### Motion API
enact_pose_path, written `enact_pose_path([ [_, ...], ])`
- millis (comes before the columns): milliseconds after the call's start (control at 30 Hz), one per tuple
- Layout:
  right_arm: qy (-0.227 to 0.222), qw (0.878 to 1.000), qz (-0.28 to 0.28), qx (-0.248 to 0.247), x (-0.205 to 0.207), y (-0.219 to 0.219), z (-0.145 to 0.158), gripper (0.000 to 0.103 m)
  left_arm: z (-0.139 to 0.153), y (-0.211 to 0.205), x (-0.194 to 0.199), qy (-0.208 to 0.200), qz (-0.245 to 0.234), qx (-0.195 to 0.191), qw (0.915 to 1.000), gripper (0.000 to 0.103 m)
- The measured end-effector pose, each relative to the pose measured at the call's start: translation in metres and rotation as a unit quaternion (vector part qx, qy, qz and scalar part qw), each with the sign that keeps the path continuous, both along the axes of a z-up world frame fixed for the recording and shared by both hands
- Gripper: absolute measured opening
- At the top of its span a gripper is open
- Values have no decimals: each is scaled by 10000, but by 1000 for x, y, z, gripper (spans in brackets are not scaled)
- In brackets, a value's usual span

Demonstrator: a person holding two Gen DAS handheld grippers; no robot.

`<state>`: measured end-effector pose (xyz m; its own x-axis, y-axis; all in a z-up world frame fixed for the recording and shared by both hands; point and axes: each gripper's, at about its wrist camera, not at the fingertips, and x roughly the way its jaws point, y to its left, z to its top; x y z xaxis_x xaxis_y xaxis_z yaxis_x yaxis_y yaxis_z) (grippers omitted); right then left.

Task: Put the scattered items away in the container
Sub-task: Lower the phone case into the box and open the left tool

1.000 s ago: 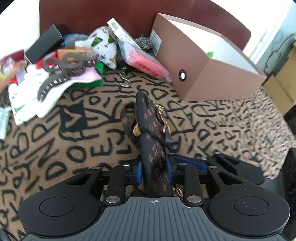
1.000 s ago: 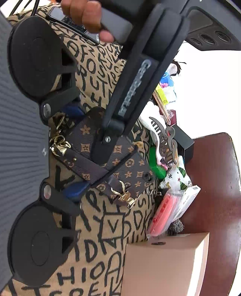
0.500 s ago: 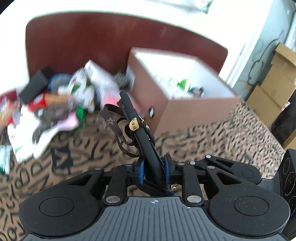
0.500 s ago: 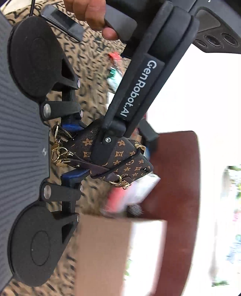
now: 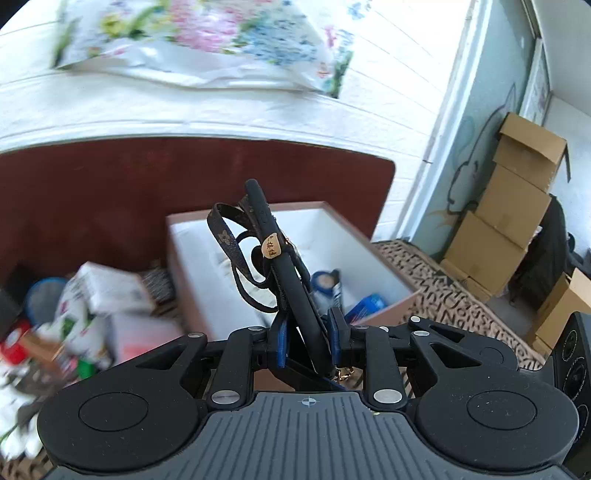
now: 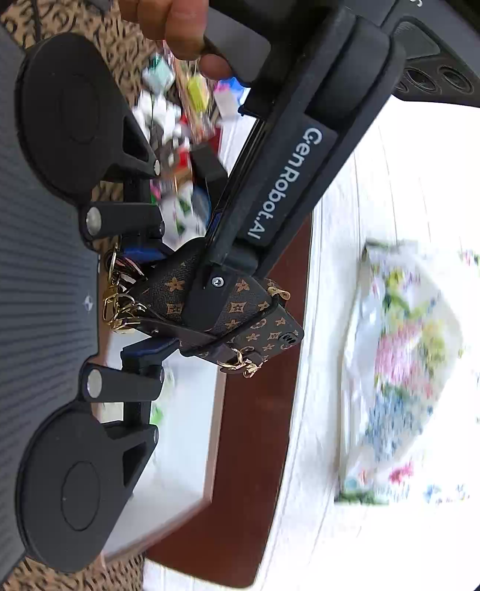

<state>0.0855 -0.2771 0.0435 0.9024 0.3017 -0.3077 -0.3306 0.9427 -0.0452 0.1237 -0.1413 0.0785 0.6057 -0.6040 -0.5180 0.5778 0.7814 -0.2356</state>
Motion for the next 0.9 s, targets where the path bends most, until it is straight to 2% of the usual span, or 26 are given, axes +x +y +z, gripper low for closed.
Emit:
enact_pose_path([
  [100, 55, 9999, -151, -22, 19, -23, -1, 46, 0, -28, 23, 98, -152, -25, 9998, 26],
  [233, 161, 9992, -358, -46, 49, -50, -6, 45, -7, -63, 55, 306, -333, -146, 9989, 27],
  [267, 189, 9991, -385, -48, 46, -58, -10, 45, -10, -71, 63, 370, -366, -173, 9985, 27],
  [533, 561, 9959, -638, -317, 84, -108, -26, 43, -44, -128, 123, 969, -565, -335, 9931, 33],
  [733, 776, 9911, -819, -710, 113, -119, -40, 43, -70, -158, 160, 1268, -615, -417, 9891, 34],
  [767, 829, 9897, -843, -813, 119, -119, -43, 43, -74, -162, 166, 1286, -618, -403, 9889, 38],
  [833, 1086, 9851, -871, -1007, 133, -117, -48, 53, -84, -168, 177, 1286, -539, -188, 9900, 54],
  [867, 1173, 9823, -928, -1126, 136, -115, -49, 57, -88, -170, 181, 1294, -426, 22, 9907, 71],
  [900, 1158, 9810, -922, -1254, 136, -112, -50, 68, -91, -170, 183, 1262, -261, 216, 9914, 82],
])
